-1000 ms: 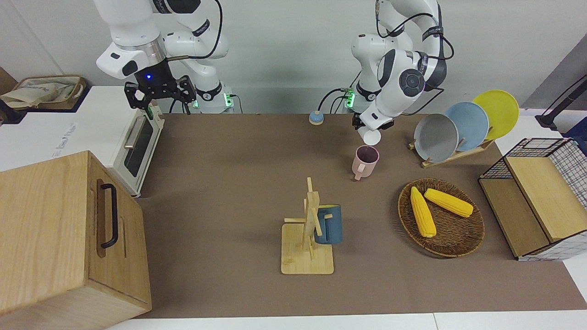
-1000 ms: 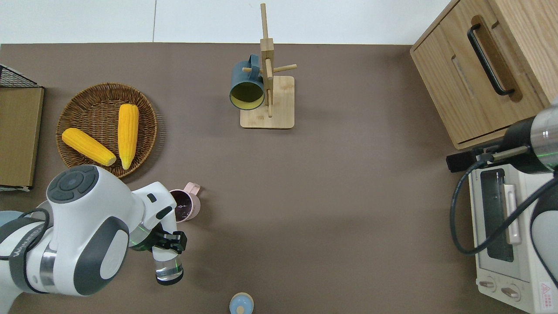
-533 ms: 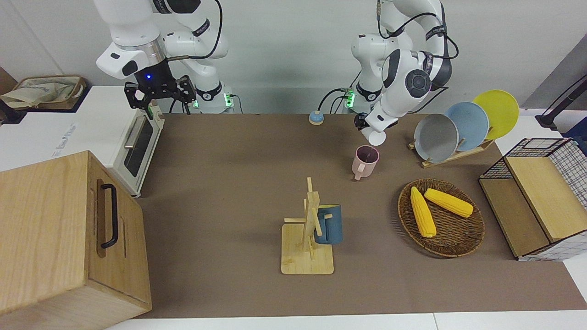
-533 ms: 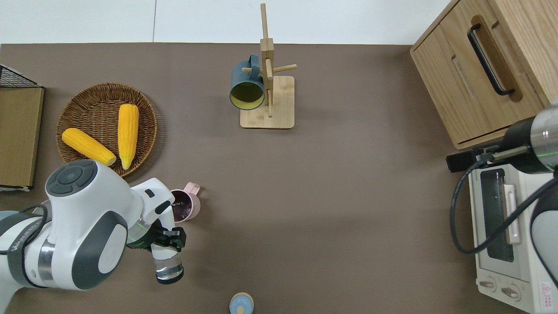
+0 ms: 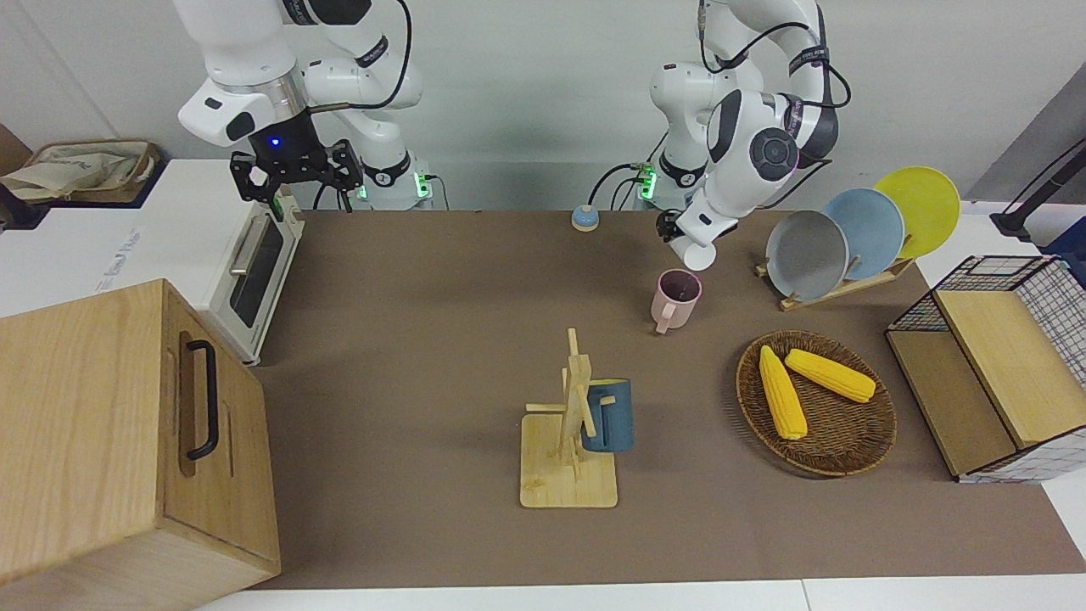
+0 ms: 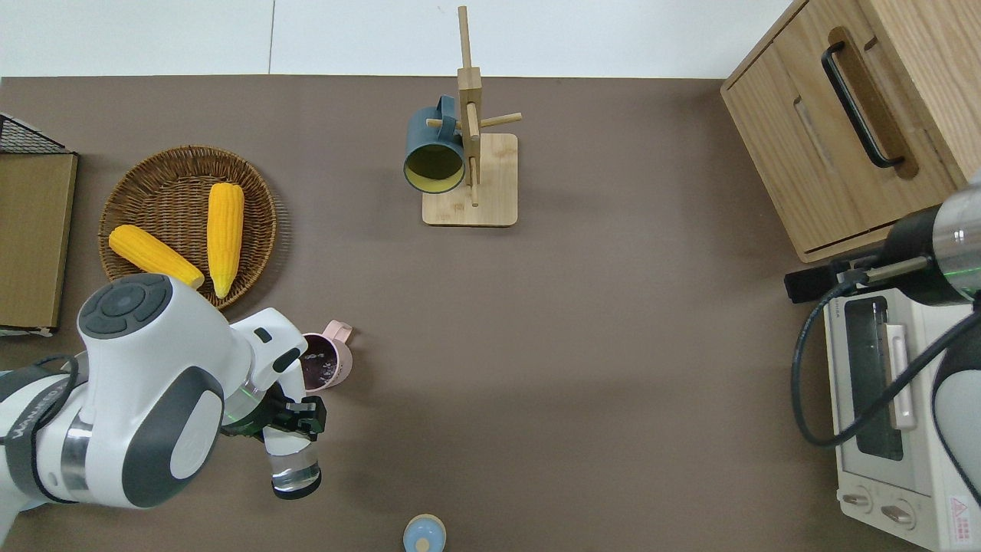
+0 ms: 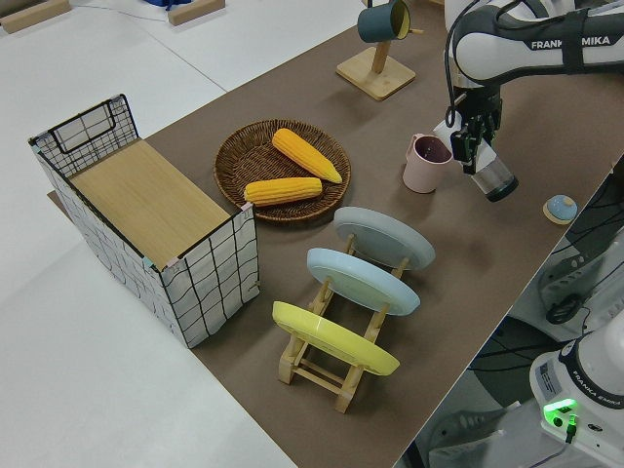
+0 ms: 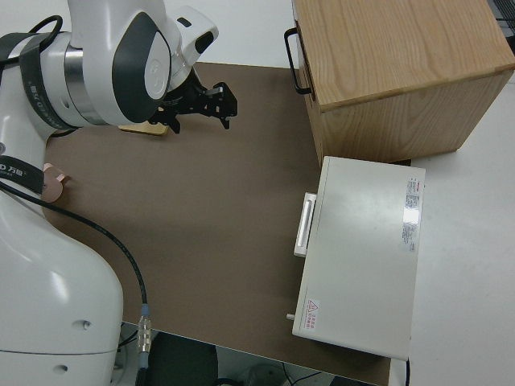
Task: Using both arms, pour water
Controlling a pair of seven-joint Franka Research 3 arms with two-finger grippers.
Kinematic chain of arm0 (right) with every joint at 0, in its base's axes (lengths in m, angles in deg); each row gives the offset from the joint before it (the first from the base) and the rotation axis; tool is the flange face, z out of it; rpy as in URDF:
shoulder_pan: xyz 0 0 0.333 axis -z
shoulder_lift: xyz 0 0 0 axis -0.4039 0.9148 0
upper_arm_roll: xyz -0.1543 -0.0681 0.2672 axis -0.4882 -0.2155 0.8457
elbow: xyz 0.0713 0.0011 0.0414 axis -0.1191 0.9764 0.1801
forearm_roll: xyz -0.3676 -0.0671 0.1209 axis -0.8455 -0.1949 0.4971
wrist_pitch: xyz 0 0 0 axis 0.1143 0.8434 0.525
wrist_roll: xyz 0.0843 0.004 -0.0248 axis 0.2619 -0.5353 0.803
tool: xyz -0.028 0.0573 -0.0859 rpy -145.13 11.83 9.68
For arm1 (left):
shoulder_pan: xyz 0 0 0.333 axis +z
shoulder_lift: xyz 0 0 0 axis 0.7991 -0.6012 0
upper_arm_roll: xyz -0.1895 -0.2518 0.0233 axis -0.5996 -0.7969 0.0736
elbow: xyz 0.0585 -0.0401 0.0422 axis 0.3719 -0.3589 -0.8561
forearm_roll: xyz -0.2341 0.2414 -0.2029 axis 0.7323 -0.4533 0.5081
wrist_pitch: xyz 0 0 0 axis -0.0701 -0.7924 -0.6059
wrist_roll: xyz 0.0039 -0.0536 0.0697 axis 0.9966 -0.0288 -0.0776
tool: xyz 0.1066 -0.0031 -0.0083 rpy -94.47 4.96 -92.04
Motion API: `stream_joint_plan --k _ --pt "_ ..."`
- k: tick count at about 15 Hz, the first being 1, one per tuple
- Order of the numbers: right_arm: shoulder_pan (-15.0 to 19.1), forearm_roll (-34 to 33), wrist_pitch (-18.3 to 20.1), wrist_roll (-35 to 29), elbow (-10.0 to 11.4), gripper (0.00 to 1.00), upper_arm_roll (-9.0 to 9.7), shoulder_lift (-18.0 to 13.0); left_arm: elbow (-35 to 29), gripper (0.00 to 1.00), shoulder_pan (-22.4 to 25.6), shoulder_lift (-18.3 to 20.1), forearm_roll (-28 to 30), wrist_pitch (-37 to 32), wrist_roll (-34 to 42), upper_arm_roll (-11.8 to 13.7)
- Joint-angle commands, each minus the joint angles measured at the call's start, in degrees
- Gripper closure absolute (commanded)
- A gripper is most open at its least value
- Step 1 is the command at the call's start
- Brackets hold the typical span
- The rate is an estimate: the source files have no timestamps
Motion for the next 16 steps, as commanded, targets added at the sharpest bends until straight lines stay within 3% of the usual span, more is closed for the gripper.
stream_joint_plan --k 1,16 --pt "0.23 0.76 0.62 0.47 -0.10 0.011 0.03 -0.08 2.88 1.00 -0.76 -0.50 -1.12 -3.70 -2.17 0.09" --pt "0.23 0.76 0.62 0.47 -0.10 0.011 0.03 -0.08 2.79 1.00 -0.93 -0.76 -1.82 -4.41 -2.26 -0.35"
